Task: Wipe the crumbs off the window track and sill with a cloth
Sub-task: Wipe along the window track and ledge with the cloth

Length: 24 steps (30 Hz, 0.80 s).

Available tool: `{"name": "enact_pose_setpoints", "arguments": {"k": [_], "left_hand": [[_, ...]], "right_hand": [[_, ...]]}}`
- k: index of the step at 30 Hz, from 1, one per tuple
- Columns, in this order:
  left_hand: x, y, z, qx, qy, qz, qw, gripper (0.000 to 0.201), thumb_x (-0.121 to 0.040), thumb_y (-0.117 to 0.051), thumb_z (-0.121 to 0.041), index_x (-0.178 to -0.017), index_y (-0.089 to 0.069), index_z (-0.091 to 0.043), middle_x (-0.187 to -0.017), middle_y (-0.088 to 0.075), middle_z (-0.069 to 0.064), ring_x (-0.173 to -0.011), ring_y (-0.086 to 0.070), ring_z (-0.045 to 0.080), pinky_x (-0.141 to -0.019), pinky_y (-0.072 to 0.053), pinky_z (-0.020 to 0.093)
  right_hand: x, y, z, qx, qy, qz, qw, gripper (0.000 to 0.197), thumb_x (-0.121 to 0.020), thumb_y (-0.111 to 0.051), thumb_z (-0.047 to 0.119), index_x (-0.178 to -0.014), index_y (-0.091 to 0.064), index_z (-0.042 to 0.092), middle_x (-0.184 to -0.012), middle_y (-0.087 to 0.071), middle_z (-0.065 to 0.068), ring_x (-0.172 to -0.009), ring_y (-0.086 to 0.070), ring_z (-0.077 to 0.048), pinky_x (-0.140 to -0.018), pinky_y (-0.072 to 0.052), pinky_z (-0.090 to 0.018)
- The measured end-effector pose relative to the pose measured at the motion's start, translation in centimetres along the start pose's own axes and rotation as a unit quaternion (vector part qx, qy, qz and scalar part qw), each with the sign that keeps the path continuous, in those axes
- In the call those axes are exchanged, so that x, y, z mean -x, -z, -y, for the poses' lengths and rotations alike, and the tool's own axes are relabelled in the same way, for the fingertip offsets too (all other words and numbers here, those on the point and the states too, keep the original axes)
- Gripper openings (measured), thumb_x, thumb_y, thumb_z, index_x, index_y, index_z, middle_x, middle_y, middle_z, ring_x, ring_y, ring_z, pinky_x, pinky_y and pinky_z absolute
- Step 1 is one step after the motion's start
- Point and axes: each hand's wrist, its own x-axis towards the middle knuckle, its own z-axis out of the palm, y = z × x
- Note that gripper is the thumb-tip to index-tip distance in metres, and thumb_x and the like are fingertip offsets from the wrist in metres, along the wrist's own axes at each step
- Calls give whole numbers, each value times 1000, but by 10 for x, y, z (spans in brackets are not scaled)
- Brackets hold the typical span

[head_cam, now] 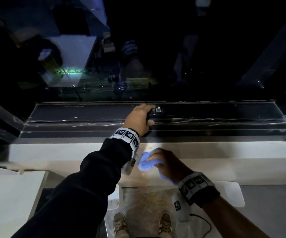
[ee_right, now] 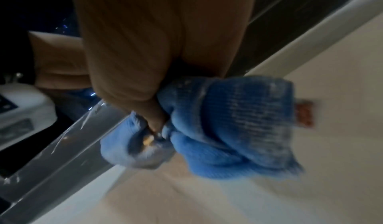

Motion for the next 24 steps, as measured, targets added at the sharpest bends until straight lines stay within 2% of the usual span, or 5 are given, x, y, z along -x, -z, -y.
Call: {"name": "enact_pose_setpoints", "arguments": {"k": [2, 8, 13, 20, 24], "left_hand": [[0, -1, 0, 0, -1, 3, 1000, 60, -79, -72, -16, -133, -48, -21, -126, -53, 3, -120, -46, 23, -100, -35, 28], [-1, 2, 1, 0, -7, 11, 1000, 61, -79, -72, -18, -135, -47, -21, -126, -52, 4, -120, -46, 24, -100, -36, 30], [-2, 14, 9, -16, -44, 68, 997, 65, -82, -69, -18, -140, -41, -22, -128, -53, 5, -120, -48, 24, -99, -38, 30], [-5, 18, 8, -14, -31, 74, 997, 68, -77, -74, -16, -137, -45, -25, -129, -55, 3, -120, -51, 23, -100, -41, 32], [-5, 18, 8, -11, -24, 62, 998, 67, -77, -74, -14, -137, -46, -24, -129, -55, 3, -120, -51, 22, -100, -41, 30]], "right_hand": [[-9, 5, 5, -11, 10, -27, 1000, 33, -88, -46, 23, -98, -77, 20, -108, -69, 1, -110, -58, -9, -96, -42, -22], [-23, -20, 12, -75, -20, -55, 995, 38, -72, -41, -15, -104, -62, -12, -111, -54, 12, -106, -45, 21, -95, -44, -19], [-17, -4, 6, 2, 9, -36, 999, 46, -66, -39, 4, -94, -75, 13, -104, -69, -4, -100, -61, -17, -92, -46, -20], [-52, -43, 26, 120, -67, 2, 991, 59, -81, -45, -2, -134, -54, 23, -141, -44, 4, -122, -44, -21, -107, -32, -23], [-31, -25, 22, 45, 0, 36, 998, 44, -71, -33, 19, -85, -70, 0, -91, -66, -17, -86, -56, -24, -87, -49, -27]]}}
